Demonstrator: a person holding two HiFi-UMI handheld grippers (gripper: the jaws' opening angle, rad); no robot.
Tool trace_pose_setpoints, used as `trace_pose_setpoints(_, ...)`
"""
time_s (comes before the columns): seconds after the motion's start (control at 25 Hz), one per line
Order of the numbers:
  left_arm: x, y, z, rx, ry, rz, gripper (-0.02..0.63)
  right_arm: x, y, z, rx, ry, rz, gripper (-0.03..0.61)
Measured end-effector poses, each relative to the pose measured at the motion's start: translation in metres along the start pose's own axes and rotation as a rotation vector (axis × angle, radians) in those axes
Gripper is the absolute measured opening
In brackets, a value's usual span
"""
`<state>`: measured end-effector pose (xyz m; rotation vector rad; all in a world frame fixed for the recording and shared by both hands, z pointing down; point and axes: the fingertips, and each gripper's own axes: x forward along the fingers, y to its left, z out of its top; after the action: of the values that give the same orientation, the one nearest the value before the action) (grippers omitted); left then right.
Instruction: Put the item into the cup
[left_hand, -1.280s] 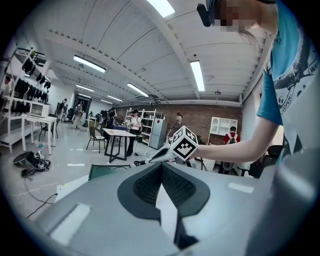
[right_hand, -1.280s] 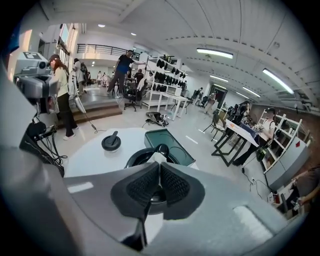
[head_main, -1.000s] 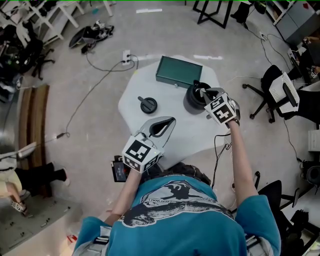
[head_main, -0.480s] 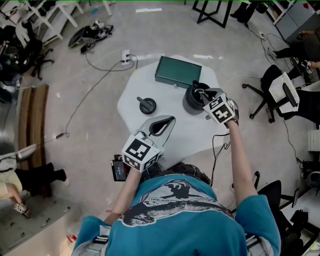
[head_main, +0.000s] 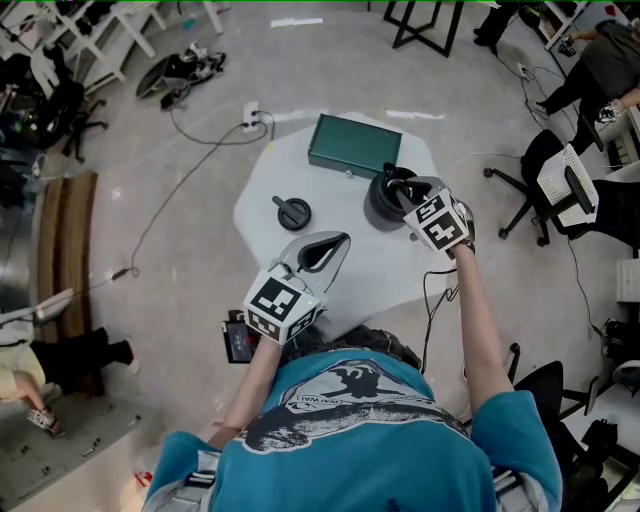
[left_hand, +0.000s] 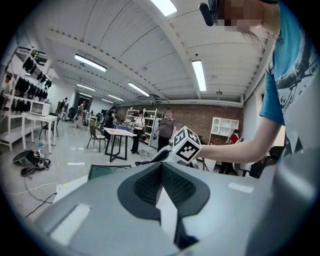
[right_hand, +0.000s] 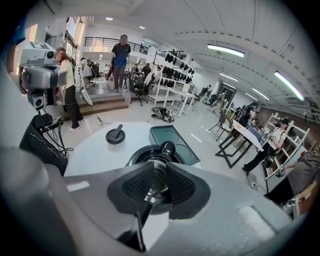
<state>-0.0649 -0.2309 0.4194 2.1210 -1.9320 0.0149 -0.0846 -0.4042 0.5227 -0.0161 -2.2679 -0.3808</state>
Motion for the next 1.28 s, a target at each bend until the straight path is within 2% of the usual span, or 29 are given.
trace_pose_setpoints(0.2,0.001,-0.002,-0.002,0.003,0.007,-0.002,0.005,-0.014,0.0,0.012,0.051,-0.072,-0.013,0.077)
trace_pose_setpoints(0.4,-0.002,-0.005,-0.002,0.004,0.009,0.002,0.005,-0.048,0.012,0.032,0.208,-0.233,0.02,0.077)
trace_pose_setpoints(0.52,-0.003,-0.007,-0.005,0.003,0.016,0.008,0.005,-0.067,0.024,0.034,0.249,-0.293,0.016,0.077)
trace_pose_setpoints(0.68,-0.002,-0.014,-0.01,0.001,0.028,0.011,0.005,-0.083,0.048,0.025,0.287,-0.326,0.007,0.077)
trace_pose_setpoints(0.96,-0.009,-0.027,-0.024,0.004,0.062,0.027,0.005,-0.097,0.093,0.014,0.378,-0.385,0.06,0.075)
trace_pose_setpoints(1.28,-0.025,-0.039,-0.033,-0.002,0.089,0.008,0.005,-0.103,0.128,0.014,0.444,-0.425,0.094,0.066)
